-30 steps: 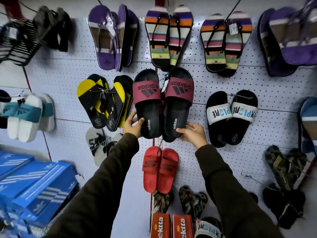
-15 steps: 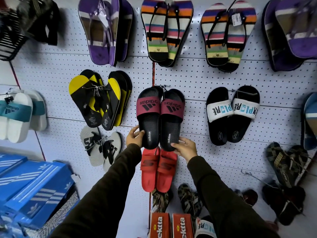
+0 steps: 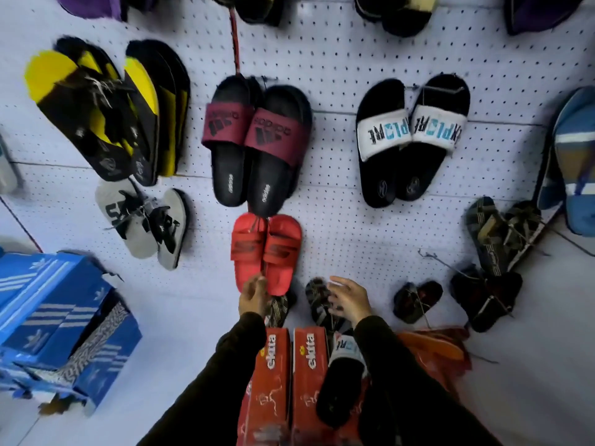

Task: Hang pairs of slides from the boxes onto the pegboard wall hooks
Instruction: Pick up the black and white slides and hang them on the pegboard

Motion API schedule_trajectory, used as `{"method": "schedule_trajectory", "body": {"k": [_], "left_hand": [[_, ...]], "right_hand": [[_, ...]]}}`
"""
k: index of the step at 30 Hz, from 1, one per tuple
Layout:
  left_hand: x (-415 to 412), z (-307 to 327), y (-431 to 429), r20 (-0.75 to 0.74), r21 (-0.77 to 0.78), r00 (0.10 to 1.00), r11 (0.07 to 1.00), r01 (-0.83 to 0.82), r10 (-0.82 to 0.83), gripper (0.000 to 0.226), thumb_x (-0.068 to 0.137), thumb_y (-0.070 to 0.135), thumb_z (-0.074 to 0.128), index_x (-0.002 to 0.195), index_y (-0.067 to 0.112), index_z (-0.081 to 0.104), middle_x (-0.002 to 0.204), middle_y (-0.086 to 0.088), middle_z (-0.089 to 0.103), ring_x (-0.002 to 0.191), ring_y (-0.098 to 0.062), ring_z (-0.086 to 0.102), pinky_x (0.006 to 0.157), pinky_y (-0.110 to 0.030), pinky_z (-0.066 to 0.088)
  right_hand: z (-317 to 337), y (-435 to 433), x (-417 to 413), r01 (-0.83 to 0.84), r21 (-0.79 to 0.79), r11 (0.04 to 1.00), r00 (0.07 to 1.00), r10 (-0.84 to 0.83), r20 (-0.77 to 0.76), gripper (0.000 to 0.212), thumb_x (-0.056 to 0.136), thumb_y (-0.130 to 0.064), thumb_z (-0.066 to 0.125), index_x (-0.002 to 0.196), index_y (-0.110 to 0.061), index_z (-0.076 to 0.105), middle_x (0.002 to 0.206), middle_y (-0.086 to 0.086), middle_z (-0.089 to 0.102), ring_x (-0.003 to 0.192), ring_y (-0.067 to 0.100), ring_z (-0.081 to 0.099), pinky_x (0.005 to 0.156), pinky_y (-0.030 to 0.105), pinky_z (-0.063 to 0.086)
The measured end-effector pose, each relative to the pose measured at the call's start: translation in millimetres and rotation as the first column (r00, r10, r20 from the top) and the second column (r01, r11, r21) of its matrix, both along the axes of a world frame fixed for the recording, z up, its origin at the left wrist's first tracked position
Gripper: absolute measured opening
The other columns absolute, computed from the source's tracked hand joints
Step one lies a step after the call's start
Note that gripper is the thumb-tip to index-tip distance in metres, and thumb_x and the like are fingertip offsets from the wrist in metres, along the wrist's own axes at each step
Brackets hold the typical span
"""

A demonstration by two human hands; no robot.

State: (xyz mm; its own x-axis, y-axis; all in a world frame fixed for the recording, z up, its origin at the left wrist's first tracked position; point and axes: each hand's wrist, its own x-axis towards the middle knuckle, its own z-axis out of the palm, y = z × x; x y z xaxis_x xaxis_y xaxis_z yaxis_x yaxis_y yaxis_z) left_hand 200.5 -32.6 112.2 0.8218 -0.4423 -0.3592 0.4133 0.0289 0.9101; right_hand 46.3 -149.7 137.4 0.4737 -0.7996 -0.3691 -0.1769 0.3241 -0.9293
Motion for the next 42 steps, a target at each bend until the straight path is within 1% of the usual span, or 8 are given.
{"method": "schedule_trajectory", "body": {"k": [5, 12, 16, 19, 24, 33, 38, 42], "left_hand": [[-58.0, -75.3, -7.5, -0.039, 0.264, 0.962, 0.926, 0.269, -0.269, 0.045, 0.096, 0.017, 0.054, 0.138, 0.005, 0.048, 0.104, -0.011, 0.058, 0.089, -0.025, 0.056, 0.076, -0.033, 0.046], [-130.8, -133.5, -19.4, -0.309, 0.396, 0.838, 0.74, 0.544, -0.451, 0.048, 0.097, 0.019, 0.052, 0.142, 0.004, 0.044, 0.146, -0.019, 0.049, 0.134, -0.035, 0.047, 0.105, -0.04, 0.038], [-152.2, -150.2, -28.5, -0.324, 0.468, 0.823, 0.677, 0.568, -0.467, 0.053, 0.096, 0.016, 0.052, 0.145, -0.001, 0.039, 0.149, -0.023, 0.044, 0.138, -0.036, 0.042, 0.116, -0.039, 0.031], [-160.7, -159.8, -32.6, -0.351, 0.493, 0.813, 0.646, 0.583, -0.465, 0.057, 0.094, 0.018, 0.057, 0.146, 0.003, 0.039, 0.149, -0.022, 0.044, 0.137, -0.037, 0.043, 0.117, -0.044, 0.031], [-165.1, -174.8, -30.5, -0.365, 0.529, 0.779, 0.575, 0.624, -0.51, 0.052, 0.09, 0.008, 0.061, 0.14, -0.001, 0.049, 0.143, -0.025, 0.051, 0.134, -0.038, 0.048, 0.116, -0.045, 0.033], [-170.8, -156.9, -10.3, -0.347, 0.484, 0.827, 0.67, 0.562, -0.443, 0.046, 0.089, 0.009, 0.063, 0.133, -0.002, 0.053, 0.134, -0.025, 0.057, 0.126, -0.04, 0.054, 0.109, -0.052, 0.042], [-164.7, -122.0, -11.8, -0.226, 0.411, 0.869, 0.766, 0.494, -0.44, 0.008, 0.089, 0.006, 0.062, 0.092, 0.006, 0.055, 0.103, -0.015, 0.055, 0.099, -0.022, 0.053, 0.104, -0.051, 0.046], [-160.9, -80.7, -18.7, -0.1, 0.309, 0.893, 0.839, 0.448, -0.44, 0.035, 0.09, 0.008, 0.061, 0.124, -0.001, 0.055, 0.113, -0.018, 0.06, 0.109, -0.027, 0.059, 0.105, -0.049, 0.046]], "right_hand": [[-73.0, -7.0, -77.6, 0.053, 0.034, 0.998, 0.967, -0.043, -0.253, 0.031, 0.093, 0.001, 0.059, 0.12, 0.015, 0.061, 0.125, 0.038, 0.062, 0.104, 0.032, 0.063, 0.086, 0.039, 0.047], [-150.7, 10.5, -170.6, 0.153, 0.2, 0.968, 0.829, -0.016, -0.559, 0.06, 0.087, -0.015, 0.069, 0.143, -0.005, 0.051, 0.143, 0.018, 0.057, 0.13, 0.038, 0.056, 0.108, 0.043, 0.047], [-180.2, 16.9, -179.7, 0.175, 0.326, 0.929, 0.888, -0.006, -0.459, 0.054, 0.088, 0.005, 0.06, 0.14, -0.002, 0.048, 0.134, 0.026, 0.06, 0.124, 0.046, 0.059, 0.1, 0.054, 0.05], [-188.3, 21.9, -184.0, 0.203, 0.432, 0.879, 0.921, -0.022, -0.39, 0.052, 0.091, 0.003, 0.058, 0.13, -0.026, 0.041, 0.124, 0.015, 0.057, 0.122, 0.048, 0.058, 0.08, 0.056, 0.054], [-199.9, 20.0, -198.2, 0.216, 0.352, 0.911, 0.933, -0.086, -0.35, 0.055, 0.085, 0.015, 0.061, 0.135, -0.005, 0.053, 0.132, 0.026, 0.063, 0.12, 0.046, 0.061, 0.098, 0.06, 0.051], [-175.0, 23.0, -203.5, 0.298, 0.489, 0.82, 0.939, -0.16, -0.305, 0.053, 0.089, 0.012, 0.059, 0.139, -0.003, 0.054, 0.137, 0.025, 0.061, 0.127, 0.045, 0.058, 0.096, 0.054, 0.052], [-139.2, 14.9, -195.4, 0.315, 0.448, 0.837, 0.949, -0.273, -0.157, 0.05, 0.086, 0.015, 0.059, 0.13, -0.009, 0.057, 0.13, 0.019, 0.064, 0.125, 0.042, 0.06, 0.078, 0.046, 0.057], [-102.0, 4.8, -185.9, 0.309, 0.344, 0.887, 0.95, -0.308, -0.057, 0.062, 0.084, 0.013, 0.063, 0.139, -0.013, 0.054, 0.137, 0.017, 0.062, 0.123, 0.038, 0.061, 0.077, 0.042, 0.057]]}}
